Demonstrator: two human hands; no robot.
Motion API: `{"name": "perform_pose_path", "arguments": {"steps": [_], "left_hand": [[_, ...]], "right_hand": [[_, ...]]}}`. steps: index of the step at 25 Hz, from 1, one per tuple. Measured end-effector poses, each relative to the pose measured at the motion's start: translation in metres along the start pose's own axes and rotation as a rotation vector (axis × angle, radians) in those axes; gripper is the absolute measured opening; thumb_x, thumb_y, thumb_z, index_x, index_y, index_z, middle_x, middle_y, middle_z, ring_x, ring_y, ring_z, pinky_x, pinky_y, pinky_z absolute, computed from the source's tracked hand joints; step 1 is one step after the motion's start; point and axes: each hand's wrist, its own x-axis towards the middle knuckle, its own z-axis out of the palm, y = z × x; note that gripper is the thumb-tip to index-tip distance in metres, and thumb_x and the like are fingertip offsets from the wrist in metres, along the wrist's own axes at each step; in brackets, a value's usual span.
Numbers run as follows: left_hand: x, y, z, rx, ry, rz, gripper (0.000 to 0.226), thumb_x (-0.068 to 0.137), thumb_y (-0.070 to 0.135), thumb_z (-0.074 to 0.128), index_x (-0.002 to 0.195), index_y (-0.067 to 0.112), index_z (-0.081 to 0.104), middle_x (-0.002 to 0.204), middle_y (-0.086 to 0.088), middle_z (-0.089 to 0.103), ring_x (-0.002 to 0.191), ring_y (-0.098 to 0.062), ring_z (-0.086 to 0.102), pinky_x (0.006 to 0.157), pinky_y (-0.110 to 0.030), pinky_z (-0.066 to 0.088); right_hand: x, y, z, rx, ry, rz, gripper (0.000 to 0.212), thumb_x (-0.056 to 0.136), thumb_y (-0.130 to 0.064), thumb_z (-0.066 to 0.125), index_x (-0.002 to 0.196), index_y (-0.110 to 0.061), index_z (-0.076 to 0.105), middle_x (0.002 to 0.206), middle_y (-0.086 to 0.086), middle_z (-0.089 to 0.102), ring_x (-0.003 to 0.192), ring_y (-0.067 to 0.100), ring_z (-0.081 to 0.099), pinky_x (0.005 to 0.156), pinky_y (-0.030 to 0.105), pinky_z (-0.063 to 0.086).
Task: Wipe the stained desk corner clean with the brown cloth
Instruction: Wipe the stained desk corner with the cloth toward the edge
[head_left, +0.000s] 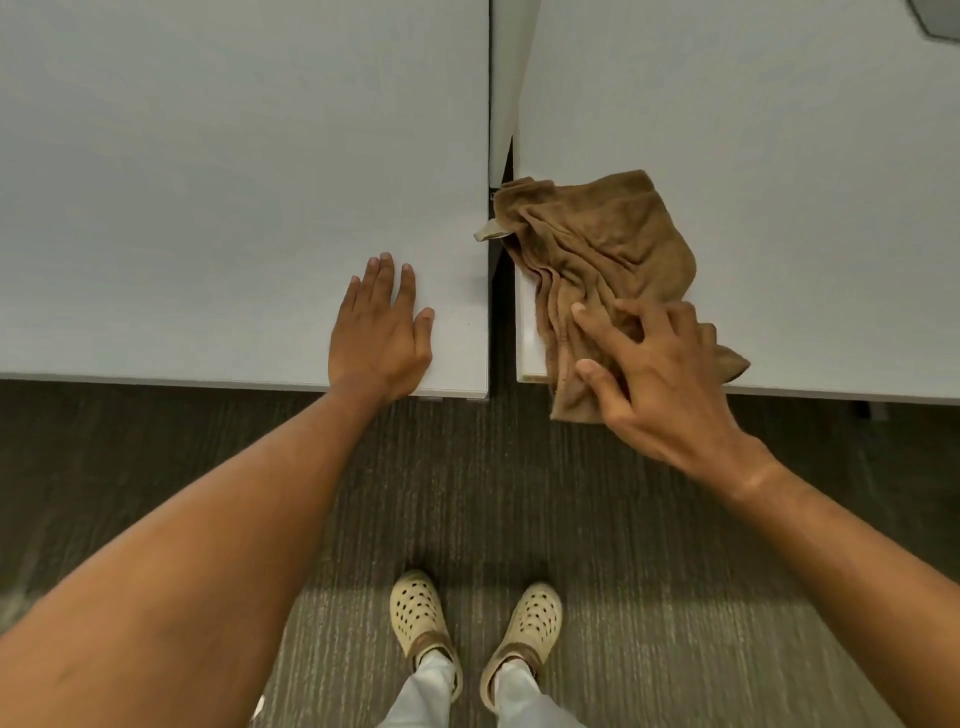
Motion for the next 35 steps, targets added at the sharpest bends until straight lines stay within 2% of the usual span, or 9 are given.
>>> {"name": "perform_pose_path", "arguments": {"steps": [2,4,8,13,16,20,24,30,35], "left_hand": [[-0.001,0.0,0.0,0.012,-0.005,0.009,0.067,0.102,0.048,0.017,0.157,0.012,0.006,0.166,-0.014,0.0,0.153,-0.025,-0.003,0.124,-0.038,-0.001],[0.0,-0.001,0.0,0.027,-0.006,0.015,0.07,0.101,0.051,0.017,0.157,0.011,0.005,0.165,-0.015,-0.001,0.153,-0.026,-0.003,0.124,-0.04,-0.001],[0.001,0.001,0.003,0.044,0.008,0.009,0.073,0.099,0.055,0.016,0.157,0.011,0.006,0.165,-0.015,0.0,0.153,-0.026,-0.003,0.123,-0.04,0.0],[0.003,-0.002,0.006,0.064,0.023,0.008,0.076,0.097,0.059,0.013,0.157,0.012,0.005,0.166,-0.013,0.0,0.153,-0.025,-0.002,0.122,-0.039,0.0],[0.004,-0.006,0.007,0.055,0.021,0.019,0.074,0.097,0.058,0.013,0.157,0.014,0.008,0.166,-0.012,0.003,0.153,-0.025,0.001,0.121,-0.037,0.0],[0.003,-0.006,0.006,0.054,0.039,0.013,0.071,0.099,0.055,0.015,0.157,0.014,0.011,0.166,-0.012,0.005,0.153,-0.025,0.003,0.122,-0.038,0.003],[0.003,-0.002,0.007,0.064,0.054,0.012,0.07,0.1,0.055,0.016,0.156,0.012,0.012,0.166,-0.014,0.006,0.153,-0.027,0.004,0.123,-0.041,0.005],[0.007,0.0,0.008,0.079,0.061,0.001,0.072,0.099,0.056,0.016,0.156,0.011,0.01,0.166,-0.014,0.005,0.153,-0.027,0.003,0.124,-0.043,0.005],[0.01,-0.004,0.013,0.099,0.083,0.008,0.073,0.099,0.058,0.016,0.156,0.011,0.012,0.165,-0.014,0.008,0.153,-0.028,0.005,0.123,-0.045,0.008]], "right_hand": [[0.007,0.009,0.005,-0.028,-0.055,-0.095,0.069,0.09,-0.064,0.034,0.152,-0.035,0.025,0.157,0.014,0.025,0.143,0.034,0.023,0.115,0.052,0.022],[0.009,0.004,0.017,-0.012,-0.043,-0.161,0.069,0.092,-0.062,0.033,0.153,-0.032,0.023,0.161,0.015,0.021,0.148,0.031,0.019,0.12,0.051,0.014],[0.007,-0.013,0.03,-0.008,0.074,-0.216,0.07,0.092,-0.062,0.038,0.152,-0.026,0.03,0.157,0.019,0.028,0.143,0.031,0.03,0.117,0.047,0.021],[0.014,-0.05,0.042,-0.059,0.174,-0.214,0.067,0.092,-0.059,0.042,0.149,-0.024,0.034,0.159,0.017,0.027,0.144,0.032,0.031,0.115,0.048,0.024],[0.007,-0.036,0.045,-0.034,0.208,-0.199,0.066,0.092,-0.057,0.044,0.148,-0.023,0.035,0.157,0.016,0.032,0.142,0.032,0.035,0.115,0.048,0.026],[-0.019,0.006,0.05,0.023,0.256,-0.054,0.063,0.09,-0.048,0.048,0.147,-0.024,0.037,0.155,0.013,0.035,0.141,0.03,0.034,0.116,0.048,0.023],[-0.032,0.026,0.05,0.074,0.267,0.056,0.063,0.09,-0.049,0.046,0.147,-0.024,0.038,0.155,0.012,0.036,0.142,0.03,0.032,0.117,0.051,0.022],[-0.013,-0.037,0.06,0.079,0.343,0.034,0.066,0.089,-0.058,0.047,0.146,-0.024,0.042,0.149,0.014,0.044,0.138,0.032,0.038,0.115,0.052,0.023],[-0.009,-0.055,0.063,0.069,0.379,0.084,0.066,0.089,-0.063,0.047,0.145,-0.029,0.043,0.15,0.014,0.045,0.139,0.032,0.039,0.115,0.053,0.022]]}}
